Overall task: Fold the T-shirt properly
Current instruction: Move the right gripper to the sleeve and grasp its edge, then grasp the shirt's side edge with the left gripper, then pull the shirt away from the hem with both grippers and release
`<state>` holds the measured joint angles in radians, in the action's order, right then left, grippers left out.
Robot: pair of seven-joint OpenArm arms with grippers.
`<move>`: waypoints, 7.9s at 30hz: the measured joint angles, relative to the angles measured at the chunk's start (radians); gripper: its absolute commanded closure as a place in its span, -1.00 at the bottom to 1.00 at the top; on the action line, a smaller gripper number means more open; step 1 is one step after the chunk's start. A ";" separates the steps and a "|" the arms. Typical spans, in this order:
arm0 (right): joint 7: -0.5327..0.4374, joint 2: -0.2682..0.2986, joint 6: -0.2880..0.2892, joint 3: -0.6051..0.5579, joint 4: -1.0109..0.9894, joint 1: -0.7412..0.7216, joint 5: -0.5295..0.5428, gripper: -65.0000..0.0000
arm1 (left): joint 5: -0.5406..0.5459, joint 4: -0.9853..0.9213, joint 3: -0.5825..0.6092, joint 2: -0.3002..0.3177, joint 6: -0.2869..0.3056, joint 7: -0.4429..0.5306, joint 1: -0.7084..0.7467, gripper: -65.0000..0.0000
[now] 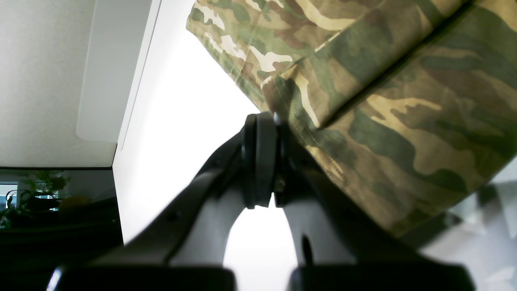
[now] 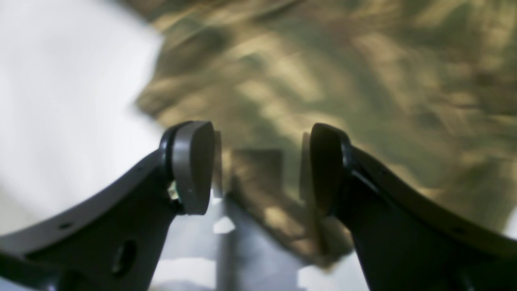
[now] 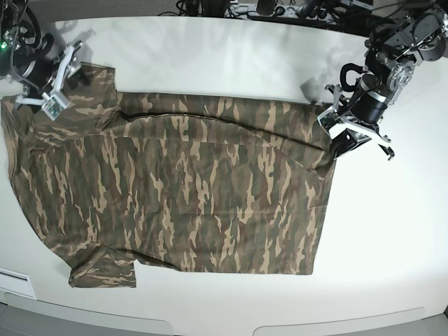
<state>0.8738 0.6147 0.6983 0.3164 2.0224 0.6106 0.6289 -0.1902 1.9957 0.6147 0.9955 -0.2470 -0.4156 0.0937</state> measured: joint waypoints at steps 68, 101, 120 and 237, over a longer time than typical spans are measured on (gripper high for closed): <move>-0.377 -0.001 -0.204 -0.106 -0.026 -0.256 -0.340 1.00 | 0.000 0.000 0.000 0.000 0.000 0.009 0.000 1.00; -0.343 -0.009 -0.457 -0.313 -0.329 -0.563 -0.371 1.00 | -0.001 0.000 0.000 0.000 0.000 0.008 0.000 1.00; -0.361 -0.056 -0.404 -0.313 -0.404 -0.644 -0.397 -0.02 | -0.001 0.000 0.000 0.000 0.000 0.007 0.000 1.00; 0.045 -0.028 -0.635 -0.196 0.026 0.206 -0.545 1.00 | 0.109 0.204 -0.002 -0.063 0.404 -0.418 0.220 1.00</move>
<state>0.9188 0.5865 0.0631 0.1200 2.0483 0.8169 0.0837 -0.0807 2.1994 0.6132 0.9321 0.1570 -0.8333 0.3138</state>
